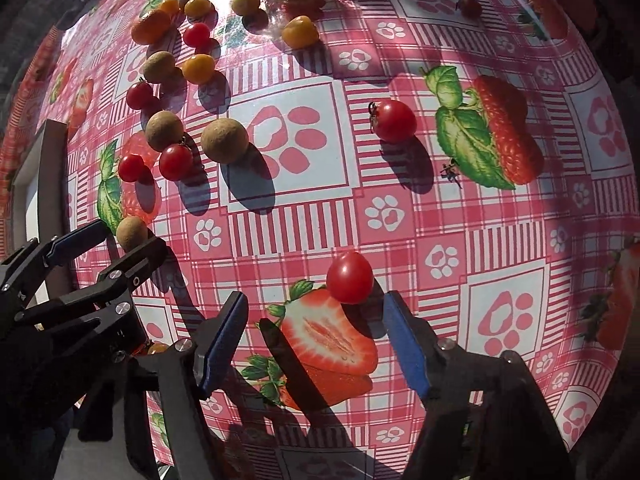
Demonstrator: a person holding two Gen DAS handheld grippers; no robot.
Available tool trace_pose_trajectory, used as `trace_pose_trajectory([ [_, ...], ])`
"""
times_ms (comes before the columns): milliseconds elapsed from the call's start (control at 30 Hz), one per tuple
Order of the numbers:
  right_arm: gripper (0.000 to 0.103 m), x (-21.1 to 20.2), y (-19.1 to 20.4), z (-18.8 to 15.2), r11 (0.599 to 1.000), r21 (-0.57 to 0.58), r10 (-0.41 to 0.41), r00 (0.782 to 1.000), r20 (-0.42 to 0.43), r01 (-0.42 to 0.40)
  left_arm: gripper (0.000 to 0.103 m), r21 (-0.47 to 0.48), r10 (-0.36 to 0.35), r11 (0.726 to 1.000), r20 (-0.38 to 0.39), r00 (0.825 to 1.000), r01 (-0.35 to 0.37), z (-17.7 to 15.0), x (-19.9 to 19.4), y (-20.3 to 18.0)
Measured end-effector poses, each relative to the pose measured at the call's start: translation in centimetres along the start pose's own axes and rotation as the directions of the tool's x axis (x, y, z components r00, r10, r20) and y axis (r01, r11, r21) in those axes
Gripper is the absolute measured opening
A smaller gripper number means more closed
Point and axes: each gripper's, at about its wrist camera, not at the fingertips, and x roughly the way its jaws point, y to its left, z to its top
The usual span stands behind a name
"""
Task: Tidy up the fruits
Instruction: 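Grasp another brown kiwi with the left tool while the right tool grasps a red cherry tomato, then carry the kiwi and tomato into the white tray and open both tools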
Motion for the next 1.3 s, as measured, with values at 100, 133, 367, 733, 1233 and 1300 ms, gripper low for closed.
trace_pose_trajectory([
  [100, 0.046, -0.2, 0.8, 0.1, 1.000, -0.005, -0.013, 1.000, 0.014, 0.013, 0.050, 0.026, -0.006, 1.000, 0.013, 1.000, 0.006, 0.2, -0.2, -0.8],
  [133, 0.030, -0.3, 0.6, 0.3, 1.000, -0.004, -0.015, 1.000, 0.020, 0.015, 0.038, 0.041, -0.014, 0.999, 0.019, 1.000, 0.013, 0.3, -0.4, -1.3],
  [367, 0.012, -1.6, -1.5, -0.1, 0.994, 0.056, 0.095, 0.995, 0.029, -0.096, 0.026, 0.036, -0.089, 0.996, 0.040, 0.995, 0.087, 0.3, -1.8, -2.4],
  [733, 0.070, -2.6, -0.9, -1.3, 0.994, 0.038, 0.101, 0.993, 0.055, -0.103, 0.026, 0.007, -0.104, 0.995, 0.043, 0.994, 0.104, -0.6, -2.3, 0.1],
  [1233, 0.022, -1.0, 2.4, -0.3, 0.992, 0.019, 0.121, 0.992, 0.034, -0.121, 0.026, -0.039, -0.125, 0.991, 0.067, 0.990, 0.128, -3.3, -5.2, 4.2],
  [1300, 0.022, -1.5, 2.2, -0.6, 0.989, 0.033, 0.143, 0.989, 0.042, -0.145, 0.026, -0.047, -0.123, 0.991, 0.074, 0.990, 0.127, -3.9, -6.1, 4.8],
])
